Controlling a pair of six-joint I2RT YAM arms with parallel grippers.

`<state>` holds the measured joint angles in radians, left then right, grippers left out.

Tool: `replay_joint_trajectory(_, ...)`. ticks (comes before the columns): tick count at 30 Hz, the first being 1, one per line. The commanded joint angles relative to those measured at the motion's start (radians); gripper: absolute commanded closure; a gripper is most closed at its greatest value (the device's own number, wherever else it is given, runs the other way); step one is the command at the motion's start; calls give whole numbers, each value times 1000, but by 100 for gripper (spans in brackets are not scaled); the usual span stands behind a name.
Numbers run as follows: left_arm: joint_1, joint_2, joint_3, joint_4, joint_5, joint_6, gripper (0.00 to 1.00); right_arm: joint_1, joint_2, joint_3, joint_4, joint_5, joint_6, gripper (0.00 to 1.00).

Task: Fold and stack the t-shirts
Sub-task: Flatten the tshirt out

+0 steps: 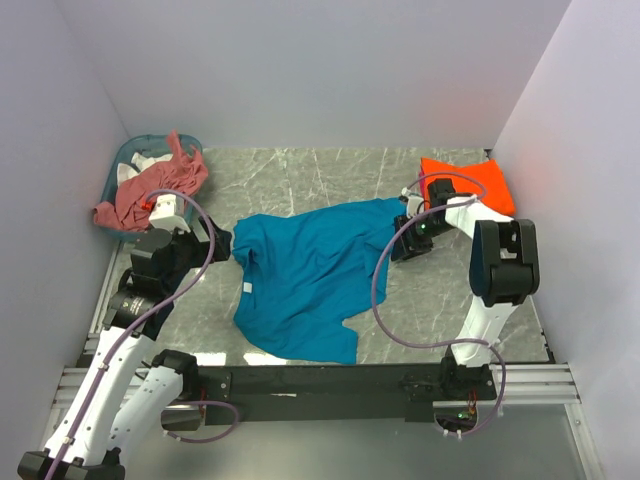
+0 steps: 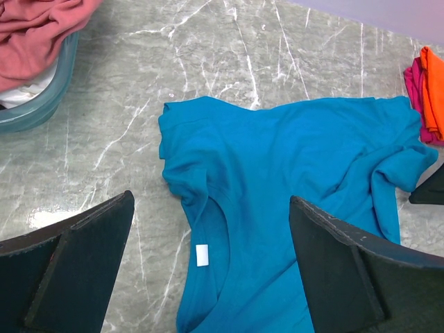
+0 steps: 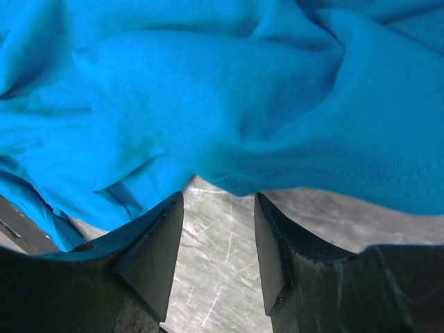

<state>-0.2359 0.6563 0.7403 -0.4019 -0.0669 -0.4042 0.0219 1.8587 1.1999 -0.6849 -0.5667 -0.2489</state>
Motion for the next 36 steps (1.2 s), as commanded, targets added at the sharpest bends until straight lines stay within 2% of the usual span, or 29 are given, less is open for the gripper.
replay_joint_trajectory(1, 4, -11, -2, 28, 16, 15, 0, -4, 23, 49, 21, -24, 28, 47)
replay_joint_trajectory(10, 4, -11, -2, 29, 16, 16, 1, -5, 48, 93, 24, -39, 48, 52)
replay_joint_trajectory(12, 4, -12, -2, 28, 15, 16, 1, -5, 53, 115, 13, -48, 48, 60)
replay_joint_trajectory(13, 4, -14, -2, 28, 13, 15, 1, -5, 53, 121, 13, -51, 46, 60)
replay_joint_trajectory(16, 4, -15, -5, 28, 13, 15, 0, -5, 51, 148, -5, -67, 42, 71)
replay_joint_trajectory(17, 4, -12, -4, 28, 13, 16, 1, -5, 50, 167, -19, -71, 37, 81)
replay_joint_trajectory(19, 4, -12, -2, 31, 13, 16, 0, -5, 42, 190, -31, -91, 37, 89)
replay_joint_trajectory(20, 4, -9, -2, 29, 15, 18, 1, -5, 40, 219, -38, -94, 42, 97)
replay_joint_trajectory(21, 4, -7, -2, 29, 15, 18, 1, -5, 40, 237, -42, -101, 45, 100)
replay_joint_trajectory(26, 4, -1, -1, 28, 10, 16, 1, 18, 108, 415, -67, -104, 86, 98)
replay_joint_trajectory(28, 4, -3, -2, 29, 6, 16, 1, 29, 160, 466, -74, -98, 99, 89)
replay_joint_trajectory(29, 4, -7, -4, 28, 7, 15, 0, 33, 178, 510, -80, -96, 109, 76)
replay_joint_trajectory(31, 4, -6, -4, 26, 4, 15, 1, 49, 217, 544, -90, -81, 117, 63)
replay_joint_trajectory(34, 4, -11, -4, 26, 3, 13, 0, 50, 209, 549, -87, -39, 109, 55)
replay_joint_trajectory(36, 4, -11, -5, 29, 6, 13, 1, 46, 183, 508, -68, -13, 91, 54)
